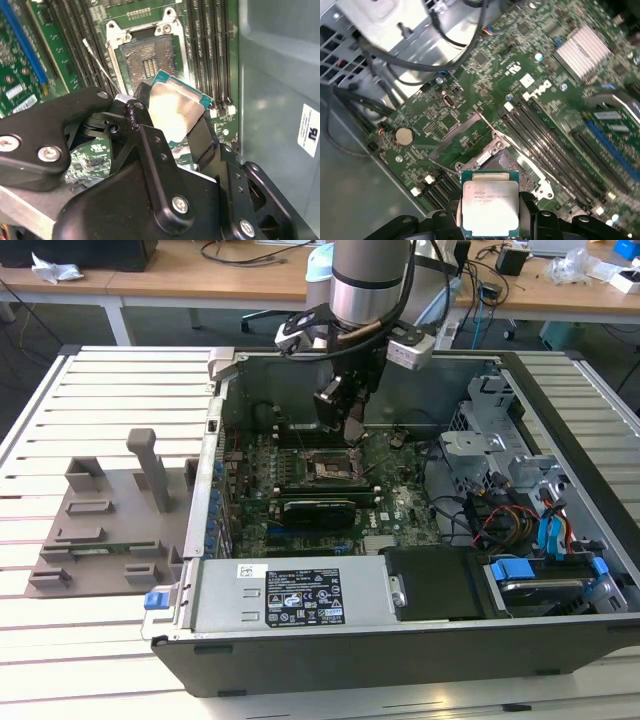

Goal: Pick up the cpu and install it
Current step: 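Place the cpu into insertion slot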

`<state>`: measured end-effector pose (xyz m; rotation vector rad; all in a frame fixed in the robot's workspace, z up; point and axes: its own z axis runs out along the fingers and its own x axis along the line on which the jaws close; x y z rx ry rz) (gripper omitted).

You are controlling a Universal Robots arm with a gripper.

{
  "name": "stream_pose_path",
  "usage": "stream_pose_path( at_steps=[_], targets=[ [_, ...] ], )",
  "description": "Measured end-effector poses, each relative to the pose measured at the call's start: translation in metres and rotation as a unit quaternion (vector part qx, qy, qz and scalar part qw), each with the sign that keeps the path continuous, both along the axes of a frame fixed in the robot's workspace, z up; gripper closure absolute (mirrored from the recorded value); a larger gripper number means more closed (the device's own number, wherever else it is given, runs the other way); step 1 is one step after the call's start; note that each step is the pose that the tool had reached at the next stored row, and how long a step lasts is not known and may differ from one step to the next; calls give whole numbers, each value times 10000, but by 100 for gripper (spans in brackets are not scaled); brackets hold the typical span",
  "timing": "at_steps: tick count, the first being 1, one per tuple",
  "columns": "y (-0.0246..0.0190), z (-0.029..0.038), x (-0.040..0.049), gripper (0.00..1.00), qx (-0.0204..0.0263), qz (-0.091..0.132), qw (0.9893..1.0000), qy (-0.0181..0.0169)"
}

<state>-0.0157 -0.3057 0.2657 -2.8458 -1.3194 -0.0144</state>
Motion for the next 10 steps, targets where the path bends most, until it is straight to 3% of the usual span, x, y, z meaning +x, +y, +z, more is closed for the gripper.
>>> stream_pose_path(
  at_steps=[3,5,9,10],
  targets=[
    [0,0,0,45,-33,390,9992,0],
    [0,0,0,45,-53,754,9971,-1],
    [0,0,0,45,-71,1166,9931,-1],
    [0,0,0,45,-75,1306,9914,-2]
  ],
)
